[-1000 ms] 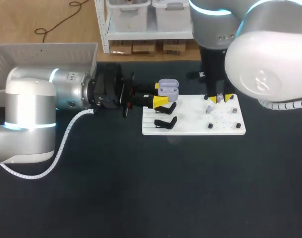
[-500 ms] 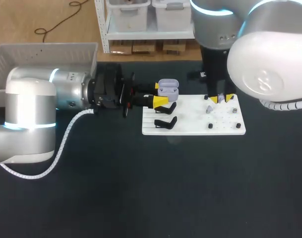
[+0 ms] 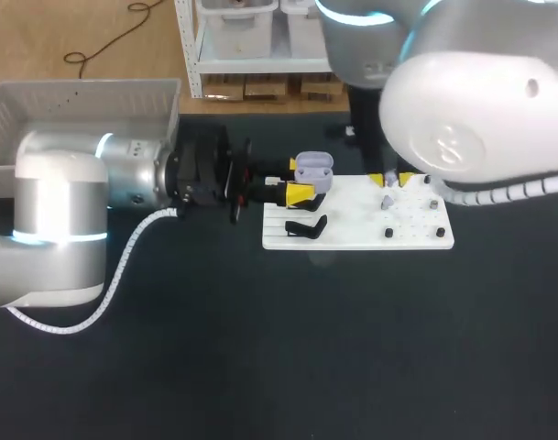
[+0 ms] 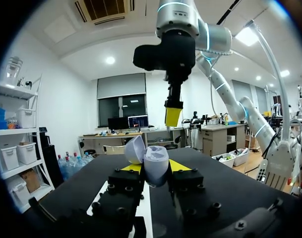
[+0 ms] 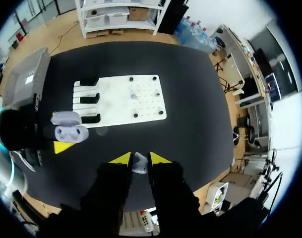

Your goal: Pick up each earbud case from the left stands, insert the matching earbuds, close the lid, and place the case in the box.

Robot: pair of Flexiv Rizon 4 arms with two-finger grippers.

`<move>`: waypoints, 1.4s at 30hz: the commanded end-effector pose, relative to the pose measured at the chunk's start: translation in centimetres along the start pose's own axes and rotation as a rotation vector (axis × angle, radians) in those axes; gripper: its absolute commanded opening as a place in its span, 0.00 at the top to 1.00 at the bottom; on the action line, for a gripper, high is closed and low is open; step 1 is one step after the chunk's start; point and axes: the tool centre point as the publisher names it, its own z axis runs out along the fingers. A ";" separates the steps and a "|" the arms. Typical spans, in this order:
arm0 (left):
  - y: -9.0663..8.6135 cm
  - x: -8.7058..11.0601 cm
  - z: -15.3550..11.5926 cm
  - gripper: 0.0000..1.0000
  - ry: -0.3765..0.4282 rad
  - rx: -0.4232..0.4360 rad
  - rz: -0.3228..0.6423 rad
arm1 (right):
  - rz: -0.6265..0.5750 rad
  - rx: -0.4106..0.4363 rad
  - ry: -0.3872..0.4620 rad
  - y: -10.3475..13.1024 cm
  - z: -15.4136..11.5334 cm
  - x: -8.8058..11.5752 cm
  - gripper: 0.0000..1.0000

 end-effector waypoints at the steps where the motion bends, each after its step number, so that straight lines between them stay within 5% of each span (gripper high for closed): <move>1: -0.2 0.2 -0.1 1.00 -0.001 -0.009 0.000 | 0.064 -0.026 0.025 0.8 -1.1 -0.3 1.00; 12: -0.4 0.4 -0.5 1.00 0.002 -0.018 -0.004 | 0.153 -0.105 0.103 4.4 -1.4 -0.9 1.00; 30: -0.4 0.4 -0.5 1.00 0.002 -0.018 -0.004 | 0.153 -0.105 0.103 4.4 -1.4 -0.9 1.00; 42: -0.3 1.0 -0.3 1.00 0.016 -0.024 -0.004 | 0.283 -0.009 0.105 6.5 -1.9 -1.6 1.00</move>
